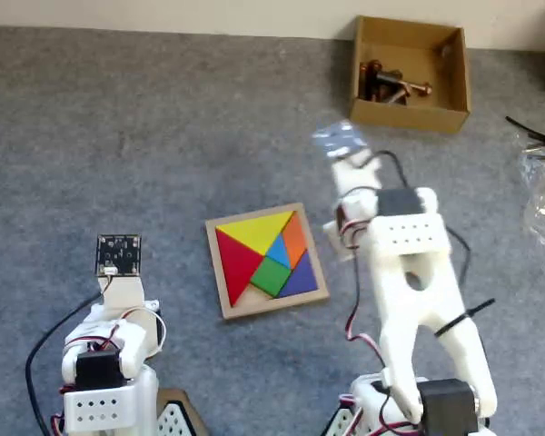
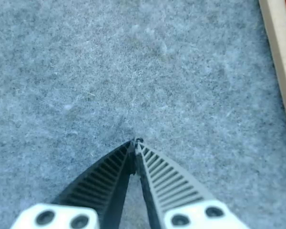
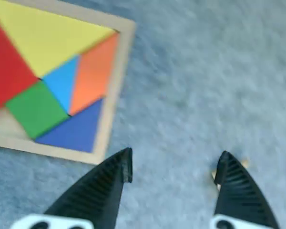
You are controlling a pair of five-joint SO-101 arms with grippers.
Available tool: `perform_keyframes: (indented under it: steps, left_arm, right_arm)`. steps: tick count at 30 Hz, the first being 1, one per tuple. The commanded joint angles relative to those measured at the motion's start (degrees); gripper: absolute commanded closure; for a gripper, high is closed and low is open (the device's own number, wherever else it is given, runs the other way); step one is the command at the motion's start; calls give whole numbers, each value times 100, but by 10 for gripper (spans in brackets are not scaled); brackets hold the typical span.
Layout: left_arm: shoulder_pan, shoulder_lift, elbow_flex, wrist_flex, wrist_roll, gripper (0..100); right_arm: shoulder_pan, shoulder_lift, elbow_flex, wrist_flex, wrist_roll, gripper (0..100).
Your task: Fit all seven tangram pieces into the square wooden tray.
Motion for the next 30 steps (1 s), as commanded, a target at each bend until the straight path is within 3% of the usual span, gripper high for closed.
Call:
perform_keyframes:
  steps: [1, 5, 10, 30]
  left_arm:
    - [-48, 40, 119, 44, 9, 995]
    - [-48, 40, 119, 44, 9, 995]
    - [-48, 40, 119, 44, 9, 995]
    - [-48, 40, 119, 44, 9, 995]
  right_arm:
    - [558, -40, -338, 101, -70, 735]
    - [567, -40, -303, 101, -158, 735]
    - [514, -66, -303, 75, -967, 735]
    - [224, -31, 567, -330, -1002, 735]
